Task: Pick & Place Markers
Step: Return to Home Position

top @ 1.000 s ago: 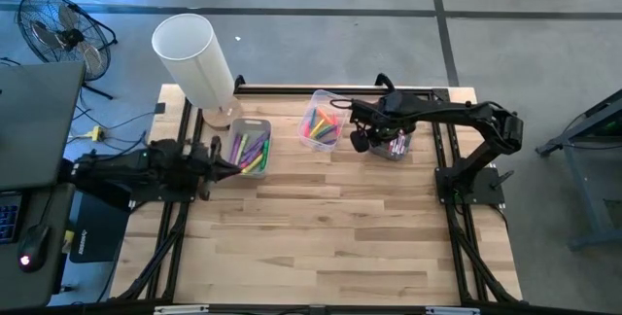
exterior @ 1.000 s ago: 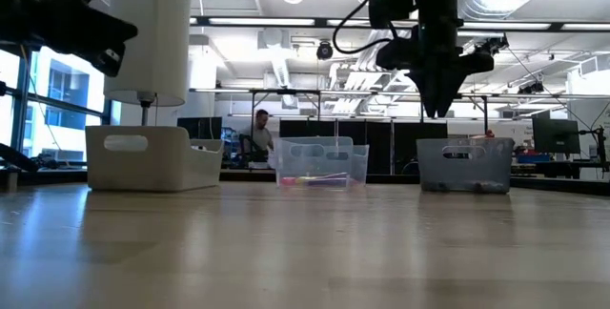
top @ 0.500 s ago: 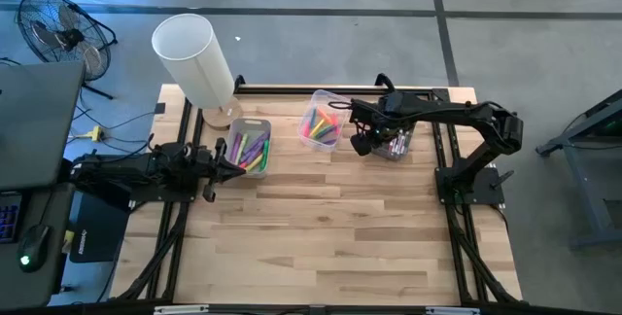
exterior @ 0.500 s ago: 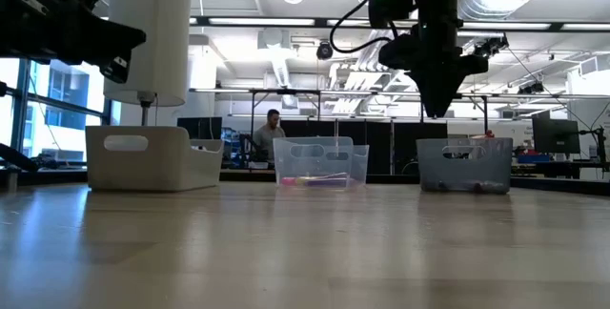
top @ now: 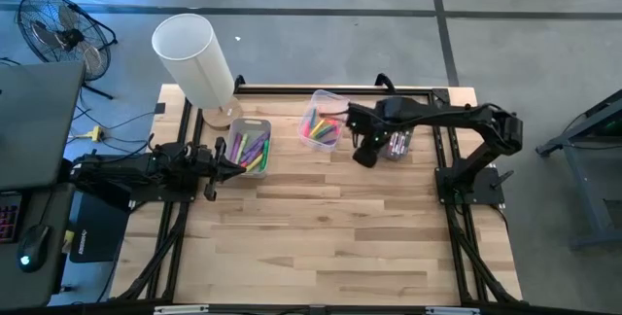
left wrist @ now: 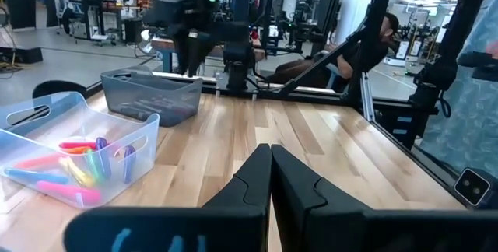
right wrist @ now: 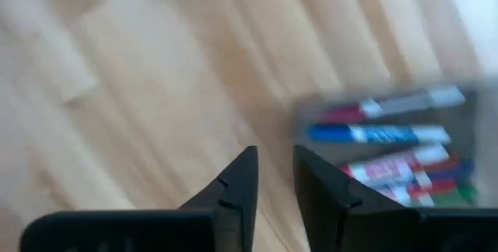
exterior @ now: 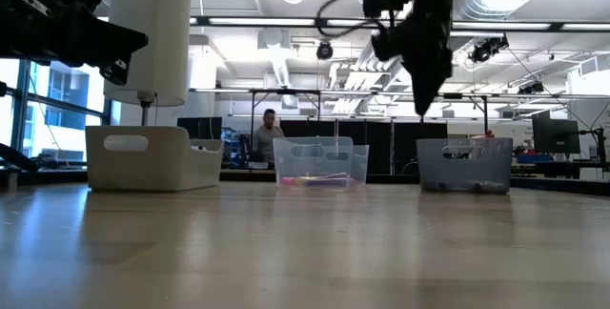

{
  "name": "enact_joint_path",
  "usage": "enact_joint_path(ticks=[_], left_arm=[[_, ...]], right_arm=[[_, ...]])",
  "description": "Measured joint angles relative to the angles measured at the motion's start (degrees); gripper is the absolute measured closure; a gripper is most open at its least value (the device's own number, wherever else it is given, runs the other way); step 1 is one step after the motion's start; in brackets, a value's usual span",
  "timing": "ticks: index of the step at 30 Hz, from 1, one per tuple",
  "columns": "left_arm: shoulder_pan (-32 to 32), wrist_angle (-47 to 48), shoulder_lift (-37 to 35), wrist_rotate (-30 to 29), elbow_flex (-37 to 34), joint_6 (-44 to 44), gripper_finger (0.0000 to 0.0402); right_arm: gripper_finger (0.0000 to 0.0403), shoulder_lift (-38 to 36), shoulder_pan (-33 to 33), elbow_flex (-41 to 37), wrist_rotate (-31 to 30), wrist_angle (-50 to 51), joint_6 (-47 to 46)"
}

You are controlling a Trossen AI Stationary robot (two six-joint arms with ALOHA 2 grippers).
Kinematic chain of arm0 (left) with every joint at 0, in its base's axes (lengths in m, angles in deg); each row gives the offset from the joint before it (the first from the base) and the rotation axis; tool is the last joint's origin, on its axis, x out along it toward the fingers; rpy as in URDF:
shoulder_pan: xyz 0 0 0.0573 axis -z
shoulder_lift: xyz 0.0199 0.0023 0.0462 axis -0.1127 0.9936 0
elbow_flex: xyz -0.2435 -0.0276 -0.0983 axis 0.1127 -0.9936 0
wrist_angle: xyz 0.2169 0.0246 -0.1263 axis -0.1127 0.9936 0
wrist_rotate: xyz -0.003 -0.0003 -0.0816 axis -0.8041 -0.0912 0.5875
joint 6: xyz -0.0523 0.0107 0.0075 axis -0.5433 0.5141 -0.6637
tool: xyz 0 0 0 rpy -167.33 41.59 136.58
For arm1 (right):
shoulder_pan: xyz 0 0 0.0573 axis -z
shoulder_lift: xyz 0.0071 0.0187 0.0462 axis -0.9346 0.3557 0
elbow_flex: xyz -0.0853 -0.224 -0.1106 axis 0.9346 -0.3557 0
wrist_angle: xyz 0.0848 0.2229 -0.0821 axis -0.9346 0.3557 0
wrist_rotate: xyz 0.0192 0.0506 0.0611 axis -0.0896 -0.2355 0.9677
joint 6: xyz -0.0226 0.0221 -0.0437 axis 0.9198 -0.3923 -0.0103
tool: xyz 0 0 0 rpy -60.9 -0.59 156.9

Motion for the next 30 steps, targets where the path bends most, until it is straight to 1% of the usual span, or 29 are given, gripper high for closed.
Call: enact_joint_path(ticks=[2, 5, 6, 10, 12, 14, 16, 21, 26, 30], left_arm=[[0.0, 0.0, 0.0, -0.01, -0.02, -0.02, 0.04], [0.0, 0.0, 0.0, -0.02, -0.04, -0.02, 0.04], [0.0, 0.0, 0.0, -0.03, -0.04, -0.02, 0.04], [0.0, 0.02, 0.0, -0.02, -0.07, -0.02, 0.04], [0.0, 0.0, 0.0, -0.04, -0.07, -0.02, 0.04], [0.0, 0.02, 0.0, -0.04, -0.07, -0.02, 0.04], [0.0, 0.02, 0.0, -0.03, -0.07, -0.02, 0.04], [0.0, 0.04, 0.0, -0.04, -0.07, -0.02, 0.04], [0.0, 0.04, 0.0, -0.03, -0.07, -0.02, 0.04], [0.0, 0.04, 0.0, -0.04, -0.07, -0.02, 0.04]], right_arm=[[0.0351, -0.51, -2.12, 0.0, 0.74, -2.18, 4.1], [0.039, -1.76, -4.62, 0.0, 1.27, -6.59, 9.18], [0.0396, -2.26, -5.29, 0.0, 1.68, -7.78, 10.72], [0.039, -4.38, -7.2, 0.0, 2.04, -11.09, 13.62], [0.0398, -5.54, -7.97, -0.03, 2.69, -11.15, 14.86], [0.04, -7.58, -8.8, -1.8, 3.64, -13.33, 15.78], [0.0398, -10.78, -9.68, -6.33, 4.29, -17.65, 15.74], [0.04, -22.31, -11.24, -22.27, 7.57, -28.67, 14.26], [0.0401, -37.26, -11.7, -35.41, 7.79, -35.95, 8.35], [0.0402, -50.65, -11.67, -43.19, 7.81, -38.76, 6.75]])
